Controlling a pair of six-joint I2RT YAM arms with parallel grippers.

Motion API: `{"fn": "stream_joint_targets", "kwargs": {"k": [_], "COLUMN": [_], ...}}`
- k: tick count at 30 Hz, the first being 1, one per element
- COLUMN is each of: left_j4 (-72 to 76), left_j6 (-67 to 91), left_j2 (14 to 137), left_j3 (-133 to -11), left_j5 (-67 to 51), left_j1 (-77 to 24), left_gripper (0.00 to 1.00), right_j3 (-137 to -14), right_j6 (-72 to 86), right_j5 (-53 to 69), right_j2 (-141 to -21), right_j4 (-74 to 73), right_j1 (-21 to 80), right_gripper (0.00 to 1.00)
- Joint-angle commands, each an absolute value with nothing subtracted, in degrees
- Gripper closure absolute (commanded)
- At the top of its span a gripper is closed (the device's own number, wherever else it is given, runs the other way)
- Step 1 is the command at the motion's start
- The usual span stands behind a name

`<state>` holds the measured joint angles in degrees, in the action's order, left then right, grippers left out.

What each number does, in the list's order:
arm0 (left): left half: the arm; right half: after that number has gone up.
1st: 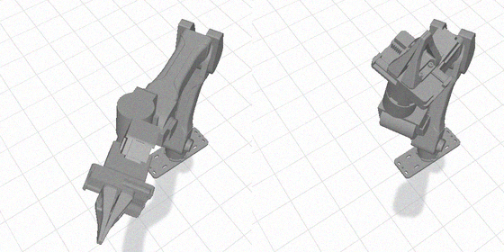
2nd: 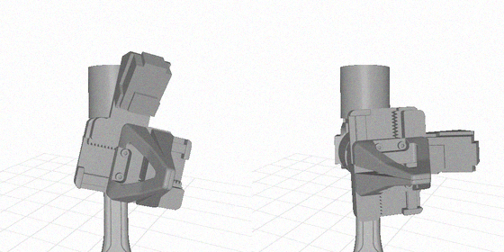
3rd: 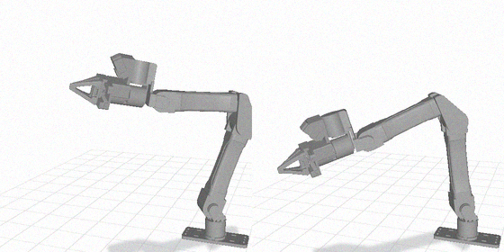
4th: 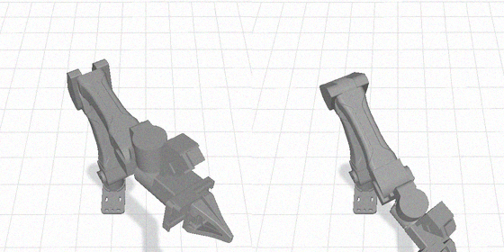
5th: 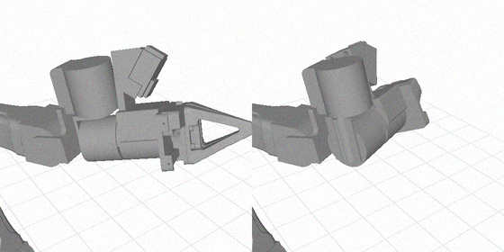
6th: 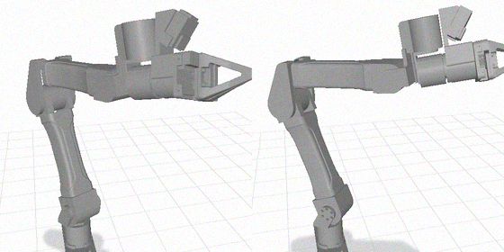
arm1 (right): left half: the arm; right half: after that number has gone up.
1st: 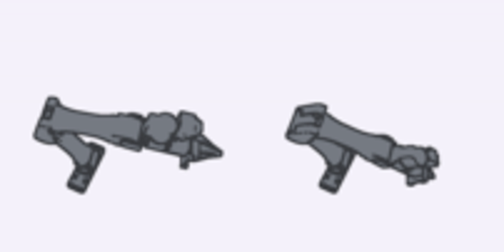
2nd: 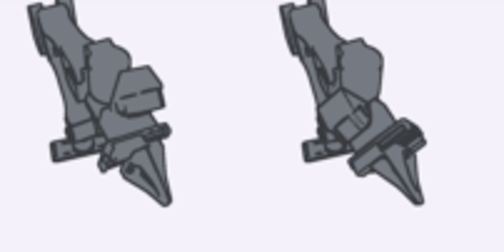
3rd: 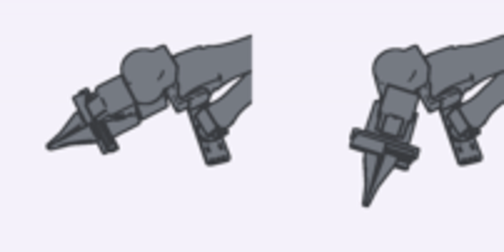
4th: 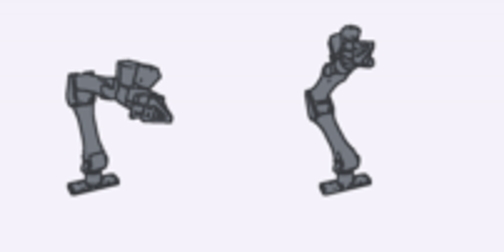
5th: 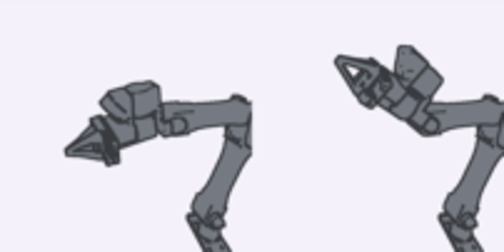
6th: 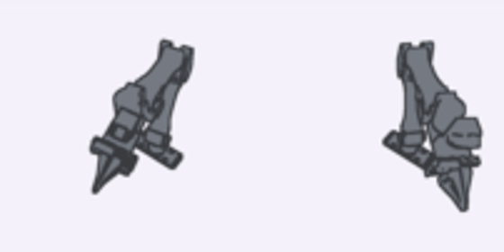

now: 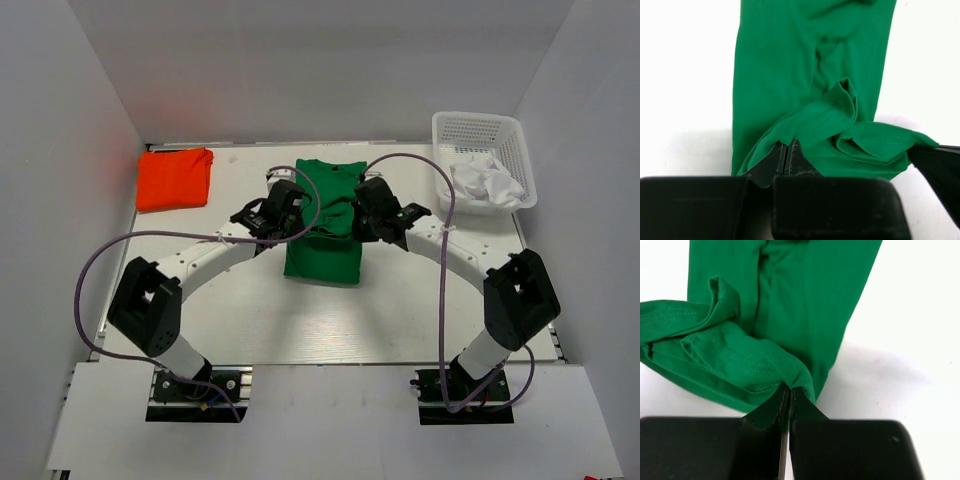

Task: Fold and stack the t-shirts
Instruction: Fold the folded rectangular tshirt in 1/3 of the way

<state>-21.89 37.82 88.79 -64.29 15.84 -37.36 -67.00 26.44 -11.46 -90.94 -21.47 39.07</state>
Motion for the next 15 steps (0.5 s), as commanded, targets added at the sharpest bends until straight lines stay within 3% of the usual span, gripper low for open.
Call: {"fn": "stream_joint_targets", "kwargs": {"k": [1,15], "left_j4": [-18.6,-17.1], "left_j6": [34.1,30.6], "left_j2": [91.4,102.7], "left_j3": [-68.5,-78.0], "left_j5": [15.5,11.4], "left_j1": [-35.5,-31.2], "left_gripper": [1.00,1.00], "right_j3": [-70.7,-79.1], "right_j6": [24.3,21.8], "right_j5": [-9.9,-4.7], "right_j2": [-92.9,-103.3], "right_j4": [-17.5,-15.7], "right_j1": [37.2,30.9], "right_gripper": [1.00,1.00]}}
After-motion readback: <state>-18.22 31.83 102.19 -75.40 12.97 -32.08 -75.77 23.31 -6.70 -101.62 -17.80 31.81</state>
